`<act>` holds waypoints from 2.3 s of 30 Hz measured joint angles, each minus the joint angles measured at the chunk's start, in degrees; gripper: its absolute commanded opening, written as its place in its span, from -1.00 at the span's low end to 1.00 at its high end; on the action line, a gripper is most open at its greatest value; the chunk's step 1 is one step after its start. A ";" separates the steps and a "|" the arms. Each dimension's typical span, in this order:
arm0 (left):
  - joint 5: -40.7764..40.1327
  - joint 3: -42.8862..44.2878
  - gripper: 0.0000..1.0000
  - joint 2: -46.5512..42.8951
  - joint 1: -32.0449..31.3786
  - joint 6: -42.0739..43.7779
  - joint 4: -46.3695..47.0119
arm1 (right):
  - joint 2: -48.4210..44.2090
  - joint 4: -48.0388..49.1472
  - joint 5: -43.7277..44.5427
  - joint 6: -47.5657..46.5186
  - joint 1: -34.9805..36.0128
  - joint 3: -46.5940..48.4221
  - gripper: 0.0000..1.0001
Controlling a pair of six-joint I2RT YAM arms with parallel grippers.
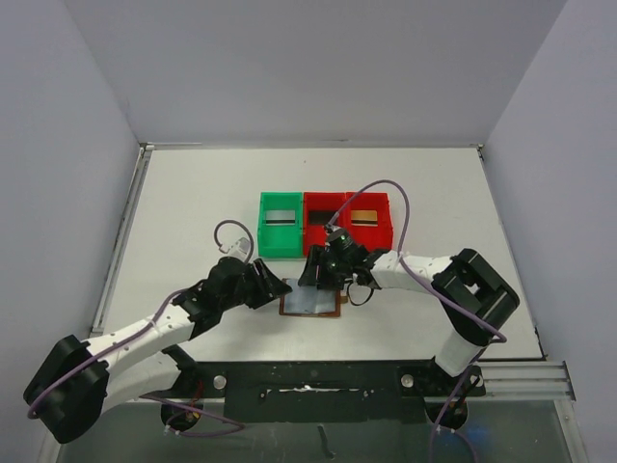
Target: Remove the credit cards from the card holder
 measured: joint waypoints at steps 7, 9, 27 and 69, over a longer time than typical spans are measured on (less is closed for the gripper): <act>6.62 0.00 -0.11 9.31 -0.07 0.33 9.66 | -1.31 5.53 -2.84 1.66 -1.57 -3.91 0.10; 7.91 0.00 -0.11 11.37 -0.07 0.35 12.11 | -1.68 6.40 -3.43 1.92 -1.95 -4.68 0.10; 13.81 0.13 -0.10 21.77 -0.66 0.76 26.08 | -3.04 7.96 -5.81 2.71 -2.89 -5.97 0.21; 12.37 0.15 -0.14 14.27 -5.16 5.86 21.64 | 0.02 -12.55 -0.22 -4.57 -1.62 3.89 0.13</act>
